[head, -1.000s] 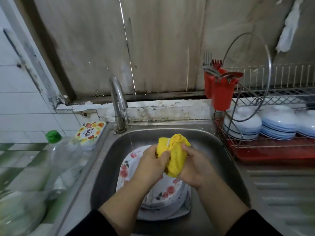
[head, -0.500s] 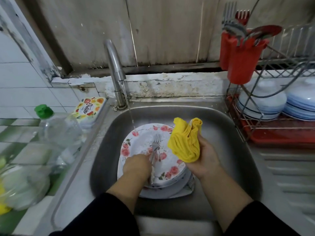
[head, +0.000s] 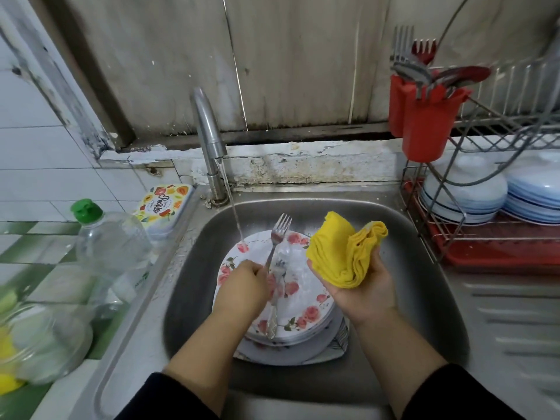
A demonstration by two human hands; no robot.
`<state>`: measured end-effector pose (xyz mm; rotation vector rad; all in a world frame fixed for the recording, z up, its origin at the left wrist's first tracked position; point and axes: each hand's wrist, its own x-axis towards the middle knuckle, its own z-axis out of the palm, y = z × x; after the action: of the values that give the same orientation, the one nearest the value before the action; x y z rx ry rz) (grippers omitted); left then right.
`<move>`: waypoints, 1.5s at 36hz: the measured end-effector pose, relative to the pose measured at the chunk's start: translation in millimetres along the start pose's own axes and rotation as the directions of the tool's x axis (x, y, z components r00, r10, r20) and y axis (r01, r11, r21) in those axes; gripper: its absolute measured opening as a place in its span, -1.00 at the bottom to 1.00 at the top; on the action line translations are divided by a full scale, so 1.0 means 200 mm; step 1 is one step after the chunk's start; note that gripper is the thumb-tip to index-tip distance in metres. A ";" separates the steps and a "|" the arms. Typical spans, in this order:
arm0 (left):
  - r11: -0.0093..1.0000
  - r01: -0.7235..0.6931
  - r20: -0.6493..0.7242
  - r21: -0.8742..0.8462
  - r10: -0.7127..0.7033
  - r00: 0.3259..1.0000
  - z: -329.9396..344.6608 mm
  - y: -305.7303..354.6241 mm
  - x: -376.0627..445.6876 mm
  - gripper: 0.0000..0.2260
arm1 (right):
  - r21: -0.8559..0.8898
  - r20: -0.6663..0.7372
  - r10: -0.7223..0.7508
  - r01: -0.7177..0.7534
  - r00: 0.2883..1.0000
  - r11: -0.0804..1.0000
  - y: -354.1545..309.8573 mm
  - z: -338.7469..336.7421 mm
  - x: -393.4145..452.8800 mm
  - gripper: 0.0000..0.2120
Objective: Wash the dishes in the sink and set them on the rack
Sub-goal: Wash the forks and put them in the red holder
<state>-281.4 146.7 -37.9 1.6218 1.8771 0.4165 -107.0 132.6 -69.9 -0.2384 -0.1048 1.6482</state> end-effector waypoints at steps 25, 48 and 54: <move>0.948 -0.201 0.158 -0.247 0.243 0.957 0.02 0.11 -0.28 -0.82 | -0.506 -0.358 -0.078 -0.123 0.931 0.854 0.14 -0.01 0.04 -0.59; 0.936 -0.080 0.278 -0.341 0.182 0.943 0.08 0.17 -0.25 -0.72 | -0.490 -0.411 0.074 -0.288 0.909 0.823 0.17 0.04 0.00 -0.57; 0.966 -0.039 0.292 -0.256 0.116 0.949 0.06 0.14 -0.22 -0.77 | -0.389 -0.428 0.043 -0.226 0.903 0.893 0.10 0.08 0.02 -0.55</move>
<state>-249.7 108.9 -18.7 1.4993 1.4724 0.3907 -130.9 136.8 -59.7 -0.9483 -0.1352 1.6657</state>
